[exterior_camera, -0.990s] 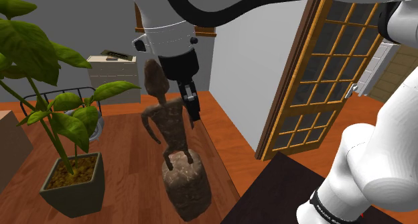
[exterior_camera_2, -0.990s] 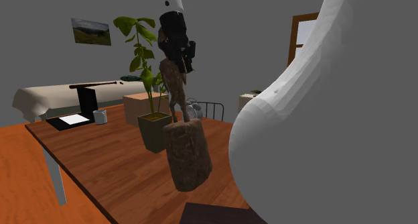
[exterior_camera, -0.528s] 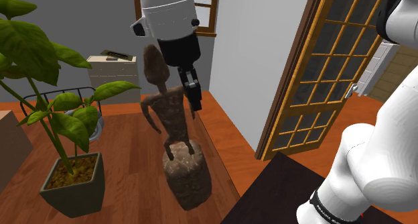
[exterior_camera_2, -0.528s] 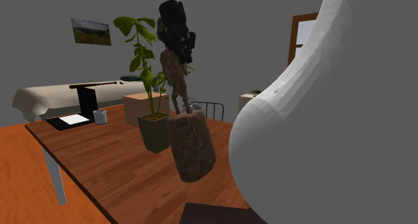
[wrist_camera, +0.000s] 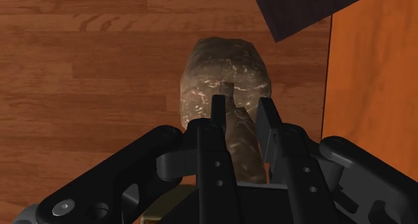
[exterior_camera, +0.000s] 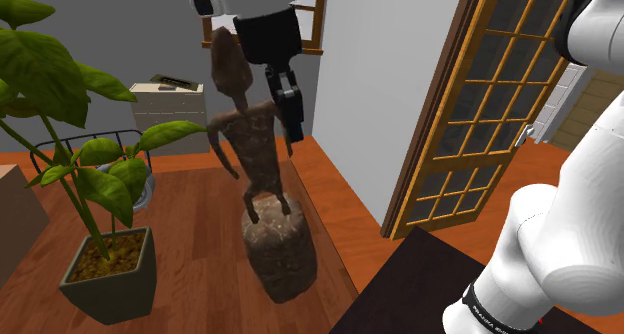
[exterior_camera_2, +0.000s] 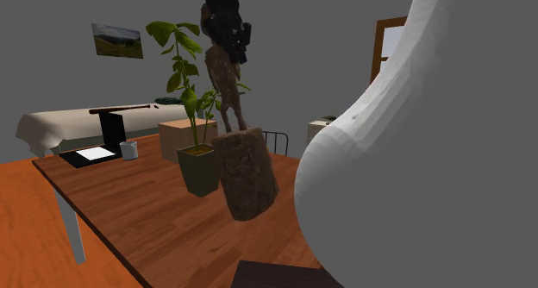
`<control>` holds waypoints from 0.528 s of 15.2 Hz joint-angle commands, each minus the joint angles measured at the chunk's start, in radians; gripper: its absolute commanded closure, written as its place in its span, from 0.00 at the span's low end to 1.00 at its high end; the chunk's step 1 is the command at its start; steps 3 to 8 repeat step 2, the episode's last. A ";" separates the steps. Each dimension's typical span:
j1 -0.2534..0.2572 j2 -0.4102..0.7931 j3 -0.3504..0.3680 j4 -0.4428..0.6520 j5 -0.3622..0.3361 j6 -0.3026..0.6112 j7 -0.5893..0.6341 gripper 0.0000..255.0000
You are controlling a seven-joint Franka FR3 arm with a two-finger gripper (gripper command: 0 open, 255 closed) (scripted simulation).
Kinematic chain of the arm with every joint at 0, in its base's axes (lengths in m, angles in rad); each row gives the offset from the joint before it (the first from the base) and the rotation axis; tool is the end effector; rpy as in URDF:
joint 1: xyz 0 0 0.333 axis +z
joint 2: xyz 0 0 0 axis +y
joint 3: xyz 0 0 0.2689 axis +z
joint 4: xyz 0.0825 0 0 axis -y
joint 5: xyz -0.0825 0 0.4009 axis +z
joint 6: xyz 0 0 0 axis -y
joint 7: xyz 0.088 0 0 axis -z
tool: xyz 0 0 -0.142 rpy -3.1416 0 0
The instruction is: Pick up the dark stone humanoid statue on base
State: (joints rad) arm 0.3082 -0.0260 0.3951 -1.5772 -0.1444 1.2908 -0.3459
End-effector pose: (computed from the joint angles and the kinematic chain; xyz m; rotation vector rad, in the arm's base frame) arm 0.4130 0.3224 0.5353 2.5485 1.4358 -0.3397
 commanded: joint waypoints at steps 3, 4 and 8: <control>0.000 0.006 0.000 0.026 -0.004 -0.017 -0.002 1.00; 0.000 0.006 0.000 0.026 -0.004 -0.017 -0.002 1.00; 0.000 0.006 0.000 0.026 -0.004 -0.017 -0.002 1.00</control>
